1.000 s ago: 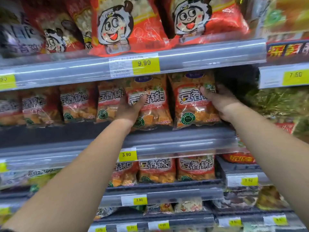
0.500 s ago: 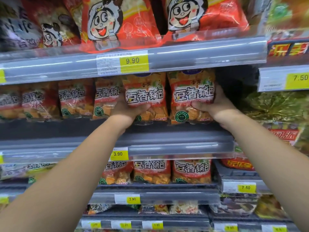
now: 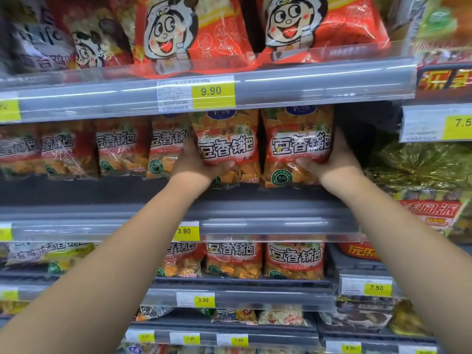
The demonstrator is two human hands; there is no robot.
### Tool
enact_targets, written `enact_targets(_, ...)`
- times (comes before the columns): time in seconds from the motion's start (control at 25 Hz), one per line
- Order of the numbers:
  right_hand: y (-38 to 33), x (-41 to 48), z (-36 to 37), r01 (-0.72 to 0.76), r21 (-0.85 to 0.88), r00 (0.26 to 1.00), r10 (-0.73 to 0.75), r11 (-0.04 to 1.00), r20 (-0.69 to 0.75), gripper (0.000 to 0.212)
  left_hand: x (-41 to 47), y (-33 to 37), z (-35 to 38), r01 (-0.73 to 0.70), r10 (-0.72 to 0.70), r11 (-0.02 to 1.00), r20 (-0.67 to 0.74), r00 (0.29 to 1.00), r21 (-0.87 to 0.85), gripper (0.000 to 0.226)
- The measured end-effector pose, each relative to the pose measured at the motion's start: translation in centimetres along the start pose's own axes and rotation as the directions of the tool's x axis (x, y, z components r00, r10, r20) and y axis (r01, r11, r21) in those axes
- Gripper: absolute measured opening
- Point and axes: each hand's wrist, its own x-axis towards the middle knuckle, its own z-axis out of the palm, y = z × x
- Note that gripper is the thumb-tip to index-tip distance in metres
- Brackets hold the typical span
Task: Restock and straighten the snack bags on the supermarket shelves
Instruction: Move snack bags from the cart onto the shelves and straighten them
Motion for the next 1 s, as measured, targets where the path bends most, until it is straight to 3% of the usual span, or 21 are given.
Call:
enact_targets(0.08, -1.0, -1.8, 0.2, 0.021, -0.205, 0.997, -0.037, 0.979, -0.075, 0.108, -1.1, 0.5, -0.2, -0.042, 0.059, 0.985, -0.100, 0.993, 0.170, 0.105)
enact_targets(0.2, -2.5, -5.2, 0.9, 0.180, -0.469, 0.953, -0.272, 0.865, -0.136, 0.096, -3.4, 0.9, -0.7, -0.147, 0.218, 0.932, -0.189, 0.957, 0.332, 0.101)
enact_targets(0.36, -3.7, -7.9, 2.4, 0.329, -0.572, 0.925, -0.378, 0.751, 0.036, 0.067, -6.1, 0.3, -1.9, -0.203, 0.317, 0.796, -0.108, 0.942, 0.571, 0.076)
enact_targets(0.48, -4.2, -9.5, 4.1, 0.449, -0.558, 0.880, -0.455, 0.697, 0.139, 0.056, -8.6, -1.9, -3.0, -0.258, 0.415, 0.706, -0.089, 0.906, 0.660, 0.063)
enact_targets(0.6, -4.7, -11.7, 6.5, 0.578, -0.474, 0.809, -0.541, 0.664, 0.229, 0.054, -11.1, -5.1, -4.8, -0.266, 0.426, 0.699, -0.088, 0.900, 0.663, 0.067)
enact_targets(1.0, -11.6, -24.1, 17.7, 0.769, -0.283, 0.635, -0.631, 0.574, 0.446, 0.056, -23.6, -16.6, -16.7, 0.034, 0.133, 0.673, -0.166, 0.977, 0.739, 0.070)
